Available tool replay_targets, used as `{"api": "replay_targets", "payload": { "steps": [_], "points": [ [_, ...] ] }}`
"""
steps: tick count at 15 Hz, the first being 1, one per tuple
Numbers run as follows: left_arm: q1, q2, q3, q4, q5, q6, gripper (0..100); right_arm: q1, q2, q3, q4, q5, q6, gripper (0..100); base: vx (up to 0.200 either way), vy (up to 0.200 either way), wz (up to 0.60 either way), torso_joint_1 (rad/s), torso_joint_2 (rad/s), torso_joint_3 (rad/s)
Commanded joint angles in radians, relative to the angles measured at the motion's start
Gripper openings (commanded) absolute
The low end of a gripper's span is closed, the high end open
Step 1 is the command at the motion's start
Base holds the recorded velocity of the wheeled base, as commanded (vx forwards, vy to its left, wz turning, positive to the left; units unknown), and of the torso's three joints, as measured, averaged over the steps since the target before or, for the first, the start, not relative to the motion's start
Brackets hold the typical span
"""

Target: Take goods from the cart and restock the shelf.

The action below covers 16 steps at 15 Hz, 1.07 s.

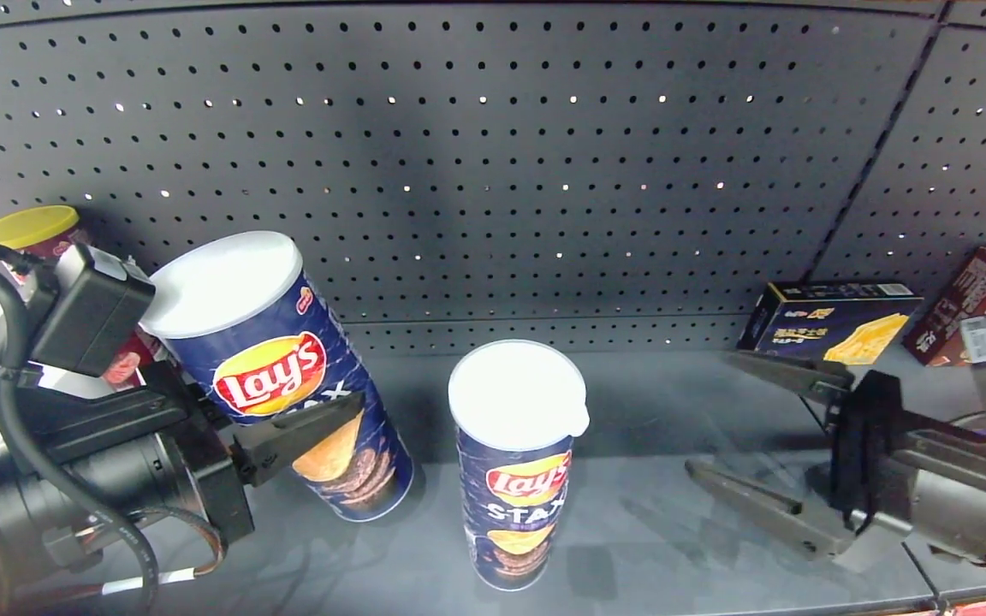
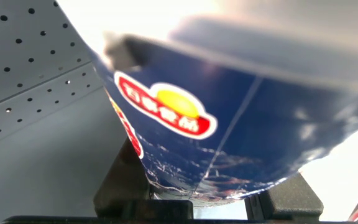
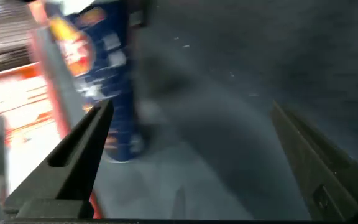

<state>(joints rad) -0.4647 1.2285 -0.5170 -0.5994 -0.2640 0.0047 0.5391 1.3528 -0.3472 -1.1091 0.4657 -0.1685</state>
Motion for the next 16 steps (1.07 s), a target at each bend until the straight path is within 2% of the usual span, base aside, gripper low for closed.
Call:
{"api": "replay_targets", "payload": {
  "steps": [1, 2, 4, 5, 6, 10, 13, 16],
  "points": [
    [0.000, 0.000, -0.001, 0.000, 0.000, 0.000, 0, -0.097, -0.162, 0.007, 0.054, 0.001, 0.000, 100, 0.000, 0.000, 0.00, 0.000, 0.00, 0.000],
    [0.000, 0.000, 0.000, 0.000, 0.002, 0.000, 0, -0.142, -0.242, 0.024, 0.117, -0.009, 0.000, 100, 0.000, 0.000, 0.00, 0.000, 0.00, 0.000],
    [0.000, 0.000, 0.000, 0.001, 0.002, 0.000, 0, -0.168, -0.294, 0.048, 0.155, -0.081, 0.000, 100, 0.000, 0.000, 0.00, 0.000, 0.00, 0.000],
    [-0.002, 0.000, 0.000, 0.001, 0.000, 0.000, 0, -0.162, -0.379, 0.105, 0.224, -0.282, 0.000, 100, 0.000, 0.000, 0.00, 0.000, 0.00, 0.000],
    [-0.002, 0.000, 0.005, 0.000, 0.000, 0.001, 0, -0.156, -0.431, 0.132, 0.264, -0.351, 0.000, 100, 0.000, 0.000, 0.00, 0.000, 0.00, 0.000],
    [-0.003, 0.000, 0.018, 0.000, 0.000, 0.001, 0, -0.180, -0.685, 0.272, 0.431, -0.444, 0.049, 100, 0.000, 0.000, 0.00, 0.000, 0.00, 0.000],
    [-0.003, 0.000, 0.012, 0.000, 0.000, 0.001, 0, -0.196, -0.797, 0.343, 0.502, -0.469, 0.063, 100, 0.000, 0.000, 0.00, 0.000, 0.00, 0.000],
    [-0.005, 0.000, 0.009, -0.002, -0.001, 0.003, 0, -0.291, -1.026, 0.344, 0.732, -0.532, 0.119, 100, 0.000, 0.000, 0.00, 0.000, 0.00, 0.000]
  ]
}}
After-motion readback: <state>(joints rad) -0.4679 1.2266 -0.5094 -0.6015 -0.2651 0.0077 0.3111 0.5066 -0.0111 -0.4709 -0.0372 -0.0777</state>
